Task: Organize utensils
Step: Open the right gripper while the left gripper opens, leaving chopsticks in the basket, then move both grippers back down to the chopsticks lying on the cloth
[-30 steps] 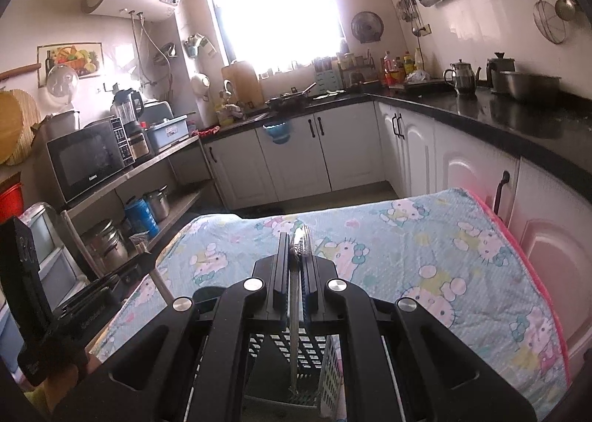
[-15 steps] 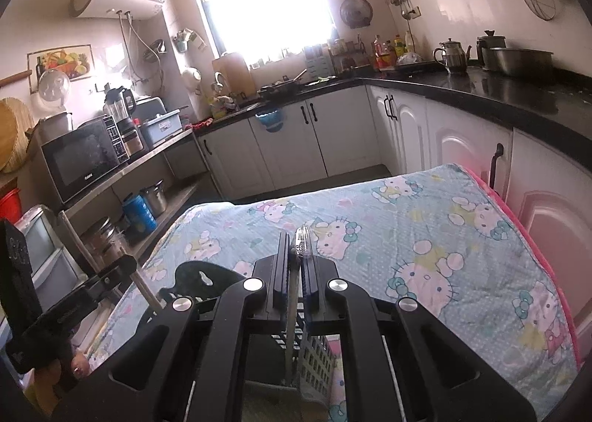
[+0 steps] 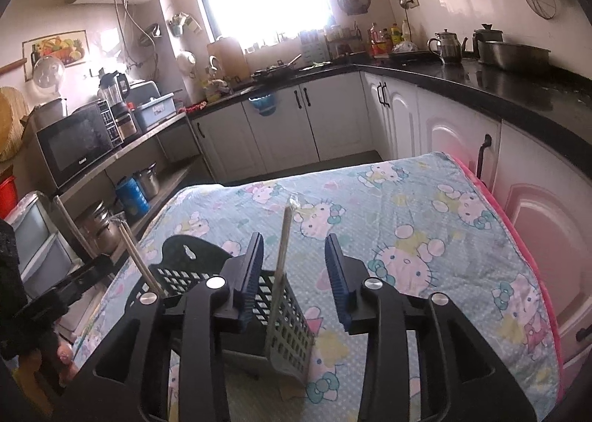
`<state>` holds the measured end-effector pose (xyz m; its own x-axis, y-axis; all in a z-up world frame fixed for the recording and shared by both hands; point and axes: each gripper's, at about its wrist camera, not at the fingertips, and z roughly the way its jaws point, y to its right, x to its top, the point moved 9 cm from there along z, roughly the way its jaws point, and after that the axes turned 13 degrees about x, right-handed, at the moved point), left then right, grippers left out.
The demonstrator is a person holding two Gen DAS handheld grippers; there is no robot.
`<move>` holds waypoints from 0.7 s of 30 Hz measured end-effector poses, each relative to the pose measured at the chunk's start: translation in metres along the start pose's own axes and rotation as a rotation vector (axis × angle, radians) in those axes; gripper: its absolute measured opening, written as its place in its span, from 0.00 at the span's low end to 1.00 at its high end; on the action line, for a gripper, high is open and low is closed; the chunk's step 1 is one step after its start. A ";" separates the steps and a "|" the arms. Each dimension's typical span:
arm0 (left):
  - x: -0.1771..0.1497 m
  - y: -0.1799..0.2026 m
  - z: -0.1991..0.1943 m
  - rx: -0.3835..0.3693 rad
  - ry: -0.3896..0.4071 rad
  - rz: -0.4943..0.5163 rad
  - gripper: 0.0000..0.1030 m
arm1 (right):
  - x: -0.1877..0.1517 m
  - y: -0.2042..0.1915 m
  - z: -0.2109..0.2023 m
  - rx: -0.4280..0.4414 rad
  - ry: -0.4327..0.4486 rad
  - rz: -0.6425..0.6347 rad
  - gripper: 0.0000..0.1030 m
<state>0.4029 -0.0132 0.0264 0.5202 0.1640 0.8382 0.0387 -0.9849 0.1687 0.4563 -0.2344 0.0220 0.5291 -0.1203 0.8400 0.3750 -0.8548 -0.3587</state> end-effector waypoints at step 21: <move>-0.025 0.006 -0.071 0.000 0.028 0.020 0.88 | -0.031 -0.010 -0.075 -0.011 -0.012 -0.040 0.76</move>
<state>0.3294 -0.0195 0.0434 0.4968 0.1461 0.8555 0.0288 -0.9880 0.1519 0.3792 -0.2600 0.0304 0.5233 -0.0799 0.8484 0.3876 -0.8643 -0.3206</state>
